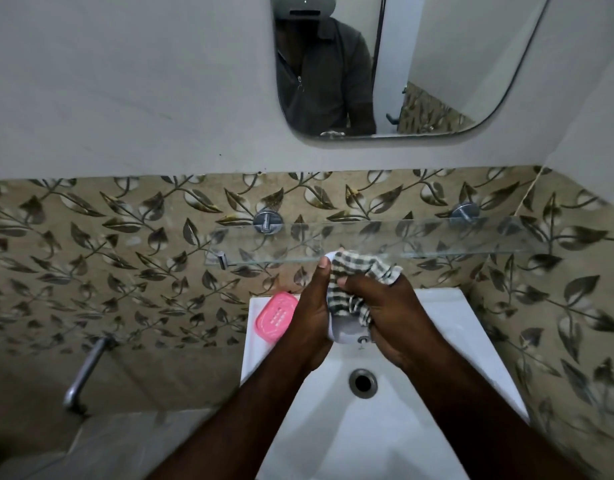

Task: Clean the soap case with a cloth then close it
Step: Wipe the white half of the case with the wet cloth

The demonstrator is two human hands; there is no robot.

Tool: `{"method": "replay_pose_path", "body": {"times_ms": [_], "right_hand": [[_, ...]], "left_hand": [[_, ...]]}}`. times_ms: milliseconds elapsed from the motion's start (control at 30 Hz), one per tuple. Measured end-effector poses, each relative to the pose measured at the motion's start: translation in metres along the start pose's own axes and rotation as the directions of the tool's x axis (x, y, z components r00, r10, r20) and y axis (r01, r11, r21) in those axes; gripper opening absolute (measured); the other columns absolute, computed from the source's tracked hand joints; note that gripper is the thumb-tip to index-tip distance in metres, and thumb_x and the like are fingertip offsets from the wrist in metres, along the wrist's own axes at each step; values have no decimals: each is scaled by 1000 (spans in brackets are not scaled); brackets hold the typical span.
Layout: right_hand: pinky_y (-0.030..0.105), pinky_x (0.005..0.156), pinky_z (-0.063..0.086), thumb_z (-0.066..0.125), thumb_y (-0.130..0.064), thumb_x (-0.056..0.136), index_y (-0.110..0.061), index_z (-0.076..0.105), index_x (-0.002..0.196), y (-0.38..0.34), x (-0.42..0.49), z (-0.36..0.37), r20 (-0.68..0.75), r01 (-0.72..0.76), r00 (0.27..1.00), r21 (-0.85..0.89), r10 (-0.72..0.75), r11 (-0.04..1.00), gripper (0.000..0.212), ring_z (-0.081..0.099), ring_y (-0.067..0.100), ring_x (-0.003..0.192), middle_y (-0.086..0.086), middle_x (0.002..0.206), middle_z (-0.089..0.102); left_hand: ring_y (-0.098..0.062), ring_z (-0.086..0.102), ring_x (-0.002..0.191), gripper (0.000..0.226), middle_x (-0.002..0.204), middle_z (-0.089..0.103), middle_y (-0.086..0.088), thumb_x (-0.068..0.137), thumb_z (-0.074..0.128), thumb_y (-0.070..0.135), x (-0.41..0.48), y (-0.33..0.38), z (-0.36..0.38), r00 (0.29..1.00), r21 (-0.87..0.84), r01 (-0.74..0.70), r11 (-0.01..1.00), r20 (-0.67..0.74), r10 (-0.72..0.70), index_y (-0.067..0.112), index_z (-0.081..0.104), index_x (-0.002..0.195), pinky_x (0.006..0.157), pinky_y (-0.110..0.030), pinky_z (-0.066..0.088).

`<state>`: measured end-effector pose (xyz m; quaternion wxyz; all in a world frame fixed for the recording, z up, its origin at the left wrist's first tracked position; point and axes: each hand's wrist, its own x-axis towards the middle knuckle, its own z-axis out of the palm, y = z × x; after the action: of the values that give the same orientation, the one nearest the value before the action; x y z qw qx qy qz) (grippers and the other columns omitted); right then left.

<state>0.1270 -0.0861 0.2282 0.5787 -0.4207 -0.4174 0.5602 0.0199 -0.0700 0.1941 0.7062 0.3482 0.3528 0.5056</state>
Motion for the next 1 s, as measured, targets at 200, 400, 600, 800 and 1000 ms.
{"method": "replay_pose_path", "body": {"times_ms": [200,400,600,800,1000], "right_hand": [[41,67,57,60,2,76,1,69,93,8,-20,-11,170,-59,981,-185,91,981,19,70,33,79,19,87,72],[47,80,56,56,8,84,-2,72,98,5,-4,3,-40,-30,999,18,30,999,23,70,37,90,22,98,73],[54,75,47,65,-2,75,-1,71,93,11,-5,-8,74,-139,986,-123,148,983,20,66,49,83,27,92,70],[50,71,57,63,2,75,-3,71,98,12,-7,-4,120,-8,993,-126,23,992,25,69,40,86,22,93,72],[25,76,45,65,-10,69,-26,65,97,40,-24,-30,453,533,846,-729,-280,430,32,57,15,89,-2,89,65]], "left_hand": [[-30,68,103,57,113,71,-19,86,49,56,4,0,-7,998,72,-46,996,-42,49,13,66,119,88,-41,56],[-22,73,87,50,100,75,-13,94,42,45,1,-1,-2,1000,-10,-13,1000,1,13,7,70,111,76,-30,59],[-24,72,87,56,99,74,-15,94,39,50,0,0,-6,1000,33,18,999,-4,-18,6,68,110,73,-32,60],[-23,70,100,51,110,72,-12,93,42,50,2,4,-10,999,28,-41,999,-27,42,11,65,118,86,-35,57],[-26,66,106,57,112,72,-4,77,51,59,2,6,-6,977,161,-93,983,-175,121,24,67,119,91,-43,53]]}}
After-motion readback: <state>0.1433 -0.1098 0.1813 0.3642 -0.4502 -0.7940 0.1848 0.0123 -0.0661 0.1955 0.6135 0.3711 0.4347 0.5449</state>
